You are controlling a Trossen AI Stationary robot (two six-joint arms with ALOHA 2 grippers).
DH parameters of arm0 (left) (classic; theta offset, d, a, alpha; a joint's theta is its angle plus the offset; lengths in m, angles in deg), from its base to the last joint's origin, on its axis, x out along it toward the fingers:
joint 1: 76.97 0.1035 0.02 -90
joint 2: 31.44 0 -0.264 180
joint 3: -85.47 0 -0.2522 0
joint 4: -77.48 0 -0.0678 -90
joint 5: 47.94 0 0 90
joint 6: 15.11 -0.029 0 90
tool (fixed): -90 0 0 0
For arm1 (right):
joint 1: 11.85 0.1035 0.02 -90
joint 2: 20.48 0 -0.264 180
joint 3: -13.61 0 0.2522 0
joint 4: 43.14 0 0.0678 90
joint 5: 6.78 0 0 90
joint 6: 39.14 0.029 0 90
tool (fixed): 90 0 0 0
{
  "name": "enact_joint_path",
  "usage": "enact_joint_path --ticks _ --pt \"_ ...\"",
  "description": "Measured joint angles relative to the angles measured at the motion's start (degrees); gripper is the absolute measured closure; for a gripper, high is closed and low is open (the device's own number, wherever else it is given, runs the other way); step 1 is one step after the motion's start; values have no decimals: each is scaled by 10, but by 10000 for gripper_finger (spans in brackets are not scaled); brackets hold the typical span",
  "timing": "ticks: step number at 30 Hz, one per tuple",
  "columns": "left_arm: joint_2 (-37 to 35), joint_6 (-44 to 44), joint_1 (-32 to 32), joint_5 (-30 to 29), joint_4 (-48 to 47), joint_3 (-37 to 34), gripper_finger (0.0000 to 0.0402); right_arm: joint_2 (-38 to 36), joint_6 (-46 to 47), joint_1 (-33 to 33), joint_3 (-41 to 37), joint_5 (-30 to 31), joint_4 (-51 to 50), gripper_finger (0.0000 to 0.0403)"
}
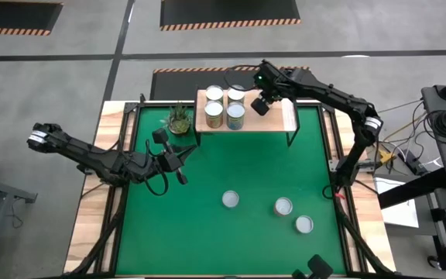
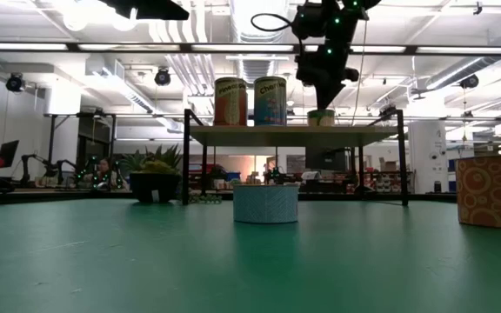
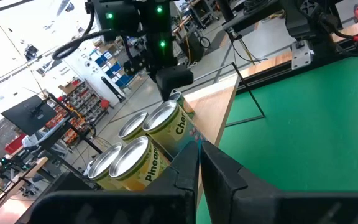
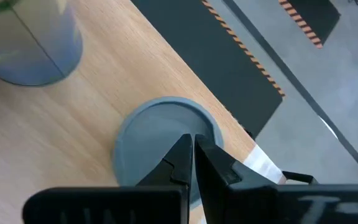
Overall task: Pick and place cans onto a shelf
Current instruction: Put the canned peaches on the shelf, then put the canned meatball sauce on the shelf
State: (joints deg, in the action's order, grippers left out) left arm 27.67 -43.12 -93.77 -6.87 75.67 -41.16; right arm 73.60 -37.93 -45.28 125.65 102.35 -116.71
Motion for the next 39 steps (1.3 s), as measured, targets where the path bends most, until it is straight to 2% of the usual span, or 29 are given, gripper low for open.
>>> enact_joint_path --ticks 3,7,16,21,33,39 --pt "0 0 0 0 0 0 402 -1 12 0 0 -7 -2 394" --pt "0 0 0 0 0 0 402 -1 20 0 -9 -70 6 394" --pt "0 0 0 0 0 0 402 7 54 5 -23 -77 57 394" --pt "0 0 0 0 0 0 402 8 67 5 -23 -117 82 394" --pt "0 0 0 0 0 0 402 4 100 5 -23 -117 84 394" --pt "0 0 0 0 0 0 402 -32 104 15 -22 -116 75 394"
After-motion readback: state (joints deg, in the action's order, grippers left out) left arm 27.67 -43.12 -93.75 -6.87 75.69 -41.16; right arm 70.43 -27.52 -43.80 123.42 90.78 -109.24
